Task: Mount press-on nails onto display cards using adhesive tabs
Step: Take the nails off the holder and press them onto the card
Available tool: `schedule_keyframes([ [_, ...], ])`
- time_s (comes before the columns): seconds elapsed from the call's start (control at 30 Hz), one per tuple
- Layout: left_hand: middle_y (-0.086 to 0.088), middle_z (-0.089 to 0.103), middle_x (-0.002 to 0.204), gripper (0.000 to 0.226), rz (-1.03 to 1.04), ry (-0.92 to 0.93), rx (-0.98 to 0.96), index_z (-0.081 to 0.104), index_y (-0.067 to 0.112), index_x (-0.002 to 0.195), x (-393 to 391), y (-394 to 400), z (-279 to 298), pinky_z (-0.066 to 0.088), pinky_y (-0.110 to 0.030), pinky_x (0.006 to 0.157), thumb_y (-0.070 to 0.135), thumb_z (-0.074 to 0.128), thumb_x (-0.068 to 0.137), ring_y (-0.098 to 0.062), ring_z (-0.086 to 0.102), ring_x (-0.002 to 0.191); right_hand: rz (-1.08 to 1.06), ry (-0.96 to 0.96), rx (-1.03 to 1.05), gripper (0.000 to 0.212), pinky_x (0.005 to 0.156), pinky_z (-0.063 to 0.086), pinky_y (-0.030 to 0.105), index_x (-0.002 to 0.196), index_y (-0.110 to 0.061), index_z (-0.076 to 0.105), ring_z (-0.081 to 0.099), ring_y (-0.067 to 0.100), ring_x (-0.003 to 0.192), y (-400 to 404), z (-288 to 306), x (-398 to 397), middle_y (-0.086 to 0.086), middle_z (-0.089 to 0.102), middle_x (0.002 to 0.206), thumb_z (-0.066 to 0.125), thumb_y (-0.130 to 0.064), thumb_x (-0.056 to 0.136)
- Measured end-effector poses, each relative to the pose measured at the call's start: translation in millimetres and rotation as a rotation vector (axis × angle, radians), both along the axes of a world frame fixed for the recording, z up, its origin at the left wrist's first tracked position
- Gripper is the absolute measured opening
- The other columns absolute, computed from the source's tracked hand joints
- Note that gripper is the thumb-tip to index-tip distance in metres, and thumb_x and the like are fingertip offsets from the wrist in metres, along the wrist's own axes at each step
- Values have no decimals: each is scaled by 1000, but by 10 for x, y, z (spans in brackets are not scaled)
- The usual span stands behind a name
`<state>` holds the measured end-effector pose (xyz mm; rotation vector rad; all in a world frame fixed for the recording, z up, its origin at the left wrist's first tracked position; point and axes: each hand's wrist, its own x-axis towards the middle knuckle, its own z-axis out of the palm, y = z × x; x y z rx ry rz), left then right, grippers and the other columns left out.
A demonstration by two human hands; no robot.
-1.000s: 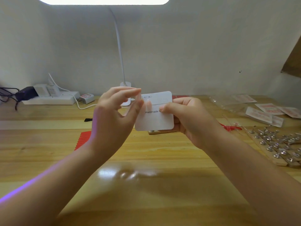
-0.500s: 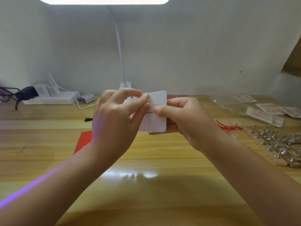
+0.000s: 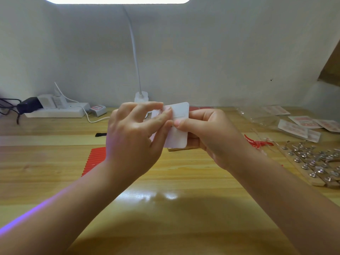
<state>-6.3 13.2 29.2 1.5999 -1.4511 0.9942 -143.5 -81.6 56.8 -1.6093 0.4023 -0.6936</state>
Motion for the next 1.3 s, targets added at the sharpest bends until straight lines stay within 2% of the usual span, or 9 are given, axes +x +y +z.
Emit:
schedule_keyframes([
  [0.27,-6,65,116,31,-139,220,-10,67,7,118,-24,-7,28,45,-42,91,23,58,93,-27,59,106,-72,6,50,7,83,54,60,88,-7,73,71,37,89,-34,-2,3,19,74,92,65,-8,87],
  [0.57,-4,69,103,15,-87,79,-90,76,14,95,-9,-8,39,47,-50,79,26,74,86,-32,61,92,-76,6,37,10,81,53,63,92,-2,73,70,39,90,-11,-2,13,22,72,94,64,-6,89],
  [0.73,-5,70,100,14,-57,22,-88,78,15,92,1,-1,39,48,-52,75,25,70,89,-35,62,86,-41,-12,34,11,82,54,60,91,-6,74,72,34,88,-6,-11,16,17,74,91,64,-8,89],
  [0.83,-7,68,105,18,-116,62,-73,77,13,99,-19,1,30,46,-51,81,24,64,91,-34,59,94,-29,-36,55,12,81,57,54,94,-6,73,72,32,85,-31,-19,19,15,74,88,62,-6,90],
  [0.93,-5,56,123,31,-216,288,-58,64,16,122,-50,3,56,42,-35,96,27,55,94,-26,50,113,-27,-84,90,14,67,56,34,87,-9,72,69,21,72,-86,-13,20,6,72,77,60,-3,90],
  [1.0,5,54,126,41,-305,577,-38,52,21,132,-56,-2,86,45,-23,94,33,54,94,-13,53,115,-9,-109,115,17,60,54,26,86,-10,72,68,16,69,-115,-7,14,3,72,77,58,-2,90],
  [1.07,12,67,110,32,-471,935,2,58,23,123,-47,-20,112,49,-13,79,34,57,93,-2,62,102,11,-120,131,17,57,53,23,88,-10,71,68,14,69,-127,-11,13,3,73,79,57,-1,90],
  [1.13,12,74,90,10,-543,1131,32,69,25,99,-6,-44,119,49,-12,70,28,62,92,1,67,87,15,-108,129,17,57,53,24,90,-10,71,67,14,69,-131,-28,19,3,72,78,56,-1,91],
  [1.3,8,75,80,9,-560,1193,74,74,25,83,62,-60,118,48,-11,61,26,66,89,0,67,74,-6,-79,147,11,69,50,41,88,-7,68,62,28,78,-153,-50,22,12,67,84,57,-5,90],
])
